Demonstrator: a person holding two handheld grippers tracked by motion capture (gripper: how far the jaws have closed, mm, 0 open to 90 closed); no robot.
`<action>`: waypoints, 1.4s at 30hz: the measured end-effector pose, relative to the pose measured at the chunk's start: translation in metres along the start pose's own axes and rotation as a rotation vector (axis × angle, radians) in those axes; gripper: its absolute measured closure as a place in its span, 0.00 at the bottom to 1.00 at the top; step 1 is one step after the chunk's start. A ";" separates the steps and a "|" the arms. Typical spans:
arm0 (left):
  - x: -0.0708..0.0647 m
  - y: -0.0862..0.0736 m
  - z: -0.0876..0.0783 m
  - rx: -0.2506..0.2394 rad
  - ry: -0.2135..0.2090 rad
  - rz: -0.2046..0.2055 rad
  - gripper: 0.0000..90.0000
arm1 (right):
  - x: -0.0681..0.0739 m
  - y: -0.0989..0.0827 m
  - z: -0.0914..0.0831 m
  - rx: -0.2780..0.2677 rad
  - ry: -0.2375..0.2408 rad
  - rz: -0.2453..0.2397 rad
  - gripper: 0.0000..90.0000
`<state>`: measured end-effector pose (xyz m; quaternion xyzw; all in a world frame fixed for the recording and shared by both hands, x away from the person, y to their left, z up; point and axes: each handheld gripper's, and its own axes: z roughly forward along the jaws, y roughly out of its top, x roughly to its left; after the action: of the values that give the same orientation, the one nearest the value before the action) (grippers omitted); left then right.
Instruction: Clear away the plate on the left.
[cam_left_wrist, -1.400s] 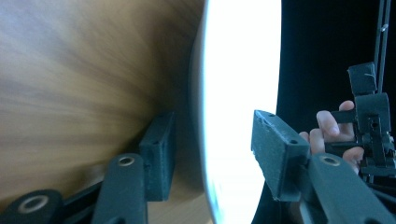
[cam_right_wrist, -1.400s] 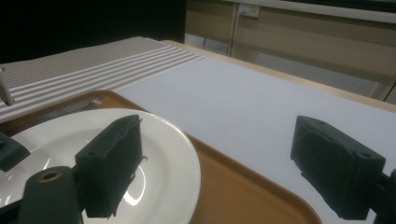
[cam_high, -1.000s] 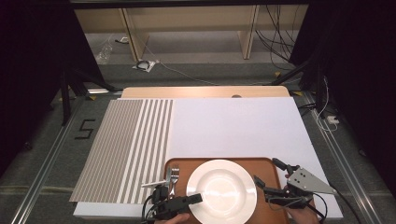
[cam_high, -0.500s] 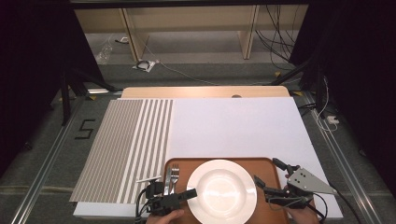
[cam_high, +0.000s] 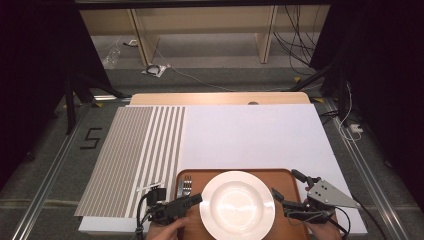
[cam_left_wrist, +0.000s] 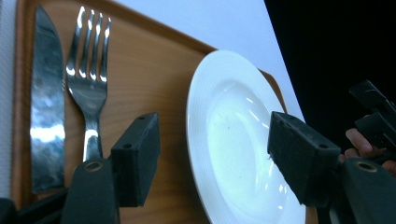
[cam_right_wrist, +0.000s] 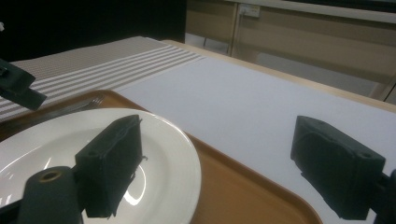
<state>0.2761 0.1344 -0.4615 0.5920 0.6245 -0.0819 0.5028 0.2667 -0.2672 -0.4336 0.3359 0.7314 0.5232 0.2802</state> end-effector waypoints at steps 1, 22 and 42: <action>0.000 0.001 -0.001 -0.003 -0.002 0.012 0.37 | 0.000 0.000 0.000 0.000 0.000 0.001 0.19; -0.008 0.021 -0.015 -0.097 0.016 0.271 0.33 | 0.000 0.000 0.000 0.002 0.002 0.002 0.19; -0.010 0.028 -0.027 -0.188 0.013 0.475 0.28 | -0.001 0.000 0.000 0.001 0.004 0.006 0.19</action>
<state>0.2828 0.1543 -0.4271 0.6734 0.4759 0.1007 0.5567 0.2673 -0.2674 -0.4339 0.3372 0.7312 0.5242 0.2772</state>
